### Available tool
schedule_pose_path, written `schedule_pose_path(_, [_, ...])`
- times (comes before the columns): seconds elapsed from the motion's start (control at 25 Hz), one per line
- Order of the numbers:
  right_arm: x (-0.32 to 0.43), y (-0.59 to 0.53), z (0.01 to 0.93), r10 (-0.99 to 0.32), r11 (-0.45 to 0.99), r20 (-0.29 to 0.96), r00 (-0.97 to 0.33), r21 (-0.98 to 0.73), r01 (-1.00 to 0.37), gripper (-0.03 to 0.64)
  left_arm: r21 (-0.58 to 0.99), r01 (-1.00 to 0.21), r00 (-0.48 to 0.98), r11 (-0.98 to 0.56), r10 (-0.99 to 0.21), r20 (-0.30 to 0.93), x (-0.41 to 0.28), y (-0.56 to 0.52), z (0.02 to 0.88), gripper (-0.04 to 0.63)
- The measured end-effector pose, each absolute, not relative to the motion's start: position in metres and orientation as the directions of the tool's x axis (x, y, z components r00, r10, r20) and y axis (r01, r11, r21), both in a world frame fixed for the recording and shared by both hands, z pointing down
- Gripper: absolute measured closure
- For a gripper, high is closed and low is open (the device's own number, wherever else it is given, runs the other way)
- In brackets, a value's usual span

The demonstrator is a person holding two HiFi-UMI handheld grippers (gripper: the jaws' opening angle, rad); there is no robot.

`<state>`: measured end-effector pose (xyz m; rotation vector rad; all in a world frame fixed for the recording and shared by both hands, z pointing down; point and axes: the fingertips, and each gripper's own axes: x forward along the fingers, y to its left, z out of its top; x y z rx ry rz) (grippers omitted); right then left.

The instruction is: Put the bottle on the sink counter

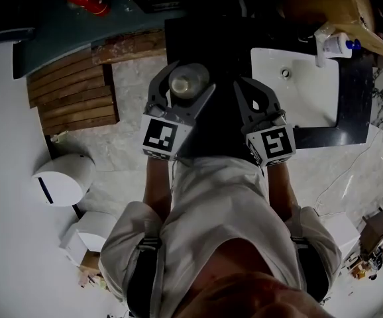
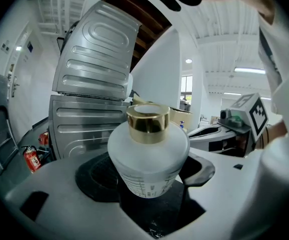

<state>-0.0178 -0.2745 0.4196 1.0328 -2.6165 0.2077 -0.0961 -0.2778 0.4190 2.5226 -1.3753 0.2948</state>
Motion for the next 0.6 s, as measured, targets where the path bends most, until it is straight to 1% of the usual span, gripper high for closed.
schedule_pose_path(0.4, [-0.028, -0.297, 0.435, -0.647, 0.719, 0.356, -0.674, -0.008, -0.695, 0.618, 0.121, -0.843, 0.534, -0.524, -0.787, 0.309, -0.104, -0.302, 0.441, 0.264])
schedule_pose_path(0.6, [-0.035, -0.301, 0.446, -0.637, 0.715, 0.377, -0.672, -0.038, -0.698, 0.618, 0.104, -0.840, 0.536, -0.533, -0.780, 0.323, -0.108, -0.312, 0.458, 0.264])
